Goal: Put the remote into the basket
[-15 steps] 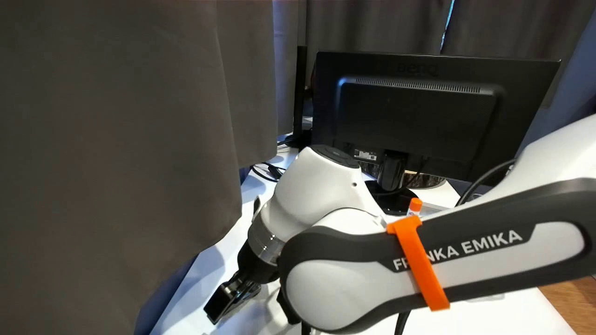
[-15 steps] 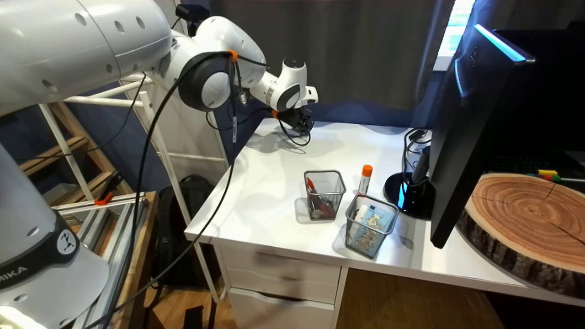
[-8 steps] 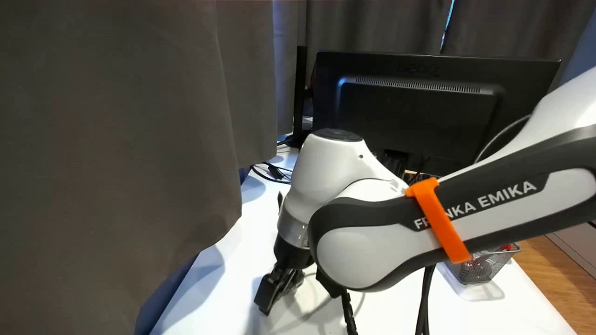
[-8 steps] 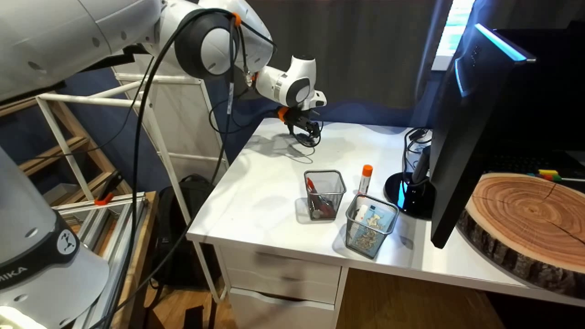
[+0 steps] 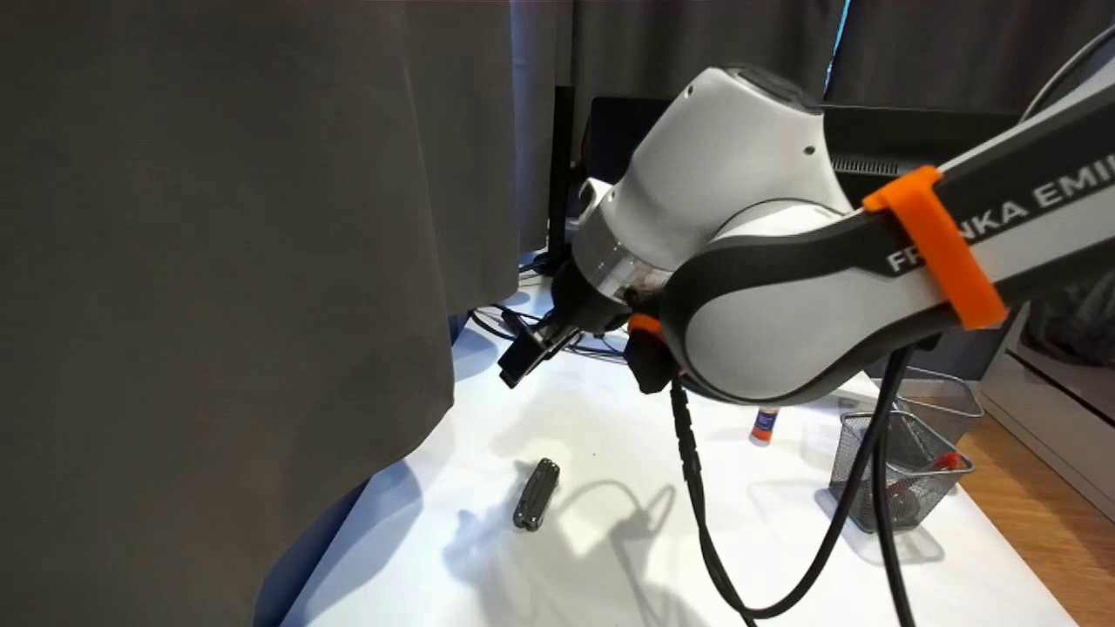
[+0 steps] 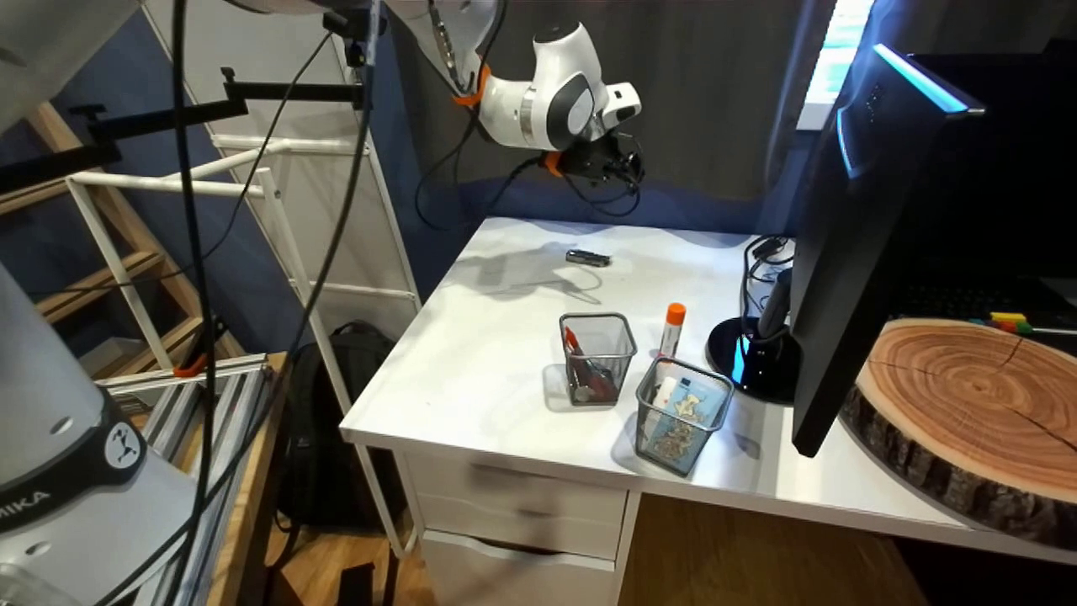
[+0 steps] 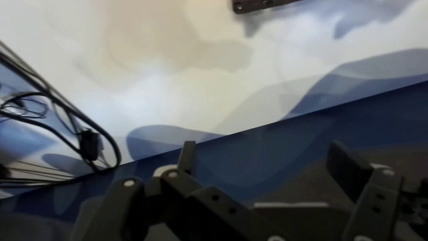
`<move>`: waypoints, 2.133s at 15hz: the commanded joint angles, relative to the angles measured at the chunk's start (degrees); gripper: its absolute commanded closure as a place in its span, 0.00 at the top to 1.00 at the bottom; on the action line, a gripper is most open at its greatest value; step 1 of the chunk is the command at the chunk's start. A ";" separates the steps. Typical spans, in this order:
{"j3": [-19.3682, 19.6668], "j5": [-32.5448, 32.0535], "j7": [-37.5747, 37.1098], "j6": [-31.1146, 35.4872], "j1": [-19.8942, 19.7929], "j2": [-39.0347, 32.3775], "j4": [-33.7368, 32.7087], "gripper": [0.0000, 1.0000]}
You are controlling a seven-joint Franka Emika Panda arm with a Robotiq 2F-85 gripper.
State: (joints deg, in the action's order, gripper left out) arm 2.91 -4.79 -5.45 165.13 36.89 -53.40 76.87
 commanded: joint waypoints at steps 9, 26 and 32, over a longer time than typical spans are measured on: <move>-9.16 7.43 -11.62 -0.60 -0.33 6.59 12.62 1.00; 18.44 5.11 -41.11 -5.66 19.94 -7.84 -0.09 1.00; 17.60 3.05 -45.86 -15.70 18.59 -15.31 -11.86 1.00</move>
State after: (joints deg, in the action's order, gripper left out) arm 19.39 1.00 -47.24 156.82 56.03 -63.60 73.15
